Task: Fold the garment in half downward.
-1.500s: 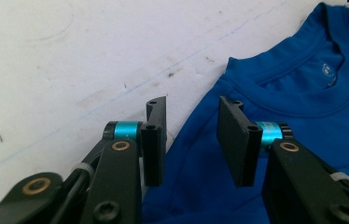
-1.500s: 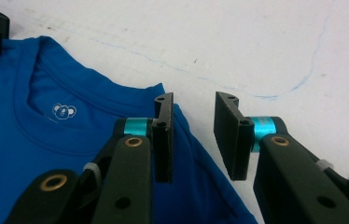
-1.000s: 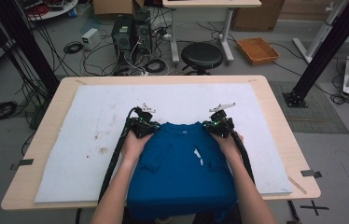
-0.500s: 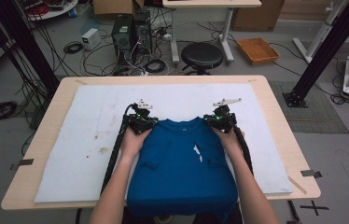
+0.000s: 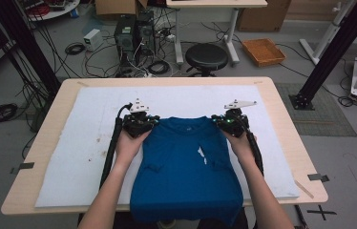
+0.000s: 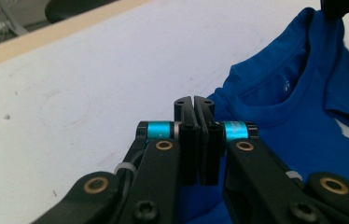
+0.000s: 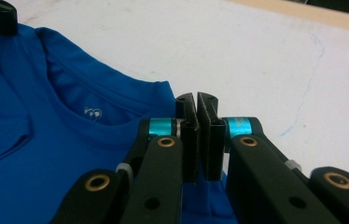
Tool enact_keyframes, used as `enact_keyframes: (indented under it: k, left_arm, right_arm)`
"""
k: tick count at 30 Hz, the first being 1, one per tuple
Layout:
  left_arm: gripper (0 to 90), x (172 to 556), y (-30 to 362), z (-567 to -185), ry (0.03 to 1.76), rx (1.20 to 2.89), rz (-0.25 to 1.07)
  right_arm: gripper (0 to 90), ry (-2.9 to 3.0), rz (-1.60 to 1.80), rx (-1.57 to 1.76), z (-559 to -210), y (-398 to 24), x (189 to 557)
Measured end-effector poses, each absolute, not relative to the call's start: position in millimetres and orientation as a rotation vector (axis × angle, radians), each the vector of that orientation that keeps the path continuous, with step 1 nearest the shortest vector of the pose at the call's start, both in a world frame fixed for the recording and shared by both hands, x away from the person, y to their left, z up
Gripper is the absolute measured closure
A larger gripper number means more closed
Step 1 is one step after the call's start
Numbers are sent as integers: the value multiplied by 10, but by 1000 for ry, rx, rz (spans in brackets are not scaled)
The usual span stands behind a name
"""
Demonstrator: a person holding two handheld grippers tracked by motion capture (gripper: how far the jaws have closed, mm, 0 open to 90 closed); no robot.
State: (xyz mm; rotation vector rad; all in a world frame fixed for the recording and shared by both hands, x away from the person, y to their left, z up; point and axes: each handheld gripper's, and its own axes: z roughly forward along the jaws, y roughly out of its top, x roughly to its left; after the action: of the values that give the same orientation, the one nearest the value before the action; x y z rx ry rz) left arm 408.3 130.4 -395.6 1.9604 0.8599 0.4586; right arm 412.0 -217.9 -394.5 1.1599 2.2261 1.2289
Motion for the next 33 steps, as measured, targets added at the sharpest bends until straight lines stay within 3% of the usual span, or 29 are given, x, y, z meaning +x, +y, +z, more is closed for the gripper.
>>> enact_keyframes:
  k: [8, 17, 33]
  left_arm:
    - [883, 3677, 1337, -3890, 752, 1978, 484]
    - [884, 3202, 1324, -3902, 665, 1997, 496]
    - [884, 2700, 1338, -4049, 581, 2040, 486]
  right_arm:
    - [881, 2202, 1249, 1082, -3839, -2228, 3684]
    - [881, 2190, 1262, 1068, -3950, -2246, 3110]
    - [881, 2211, 1232, 1011, -4074, -2242, 2543]
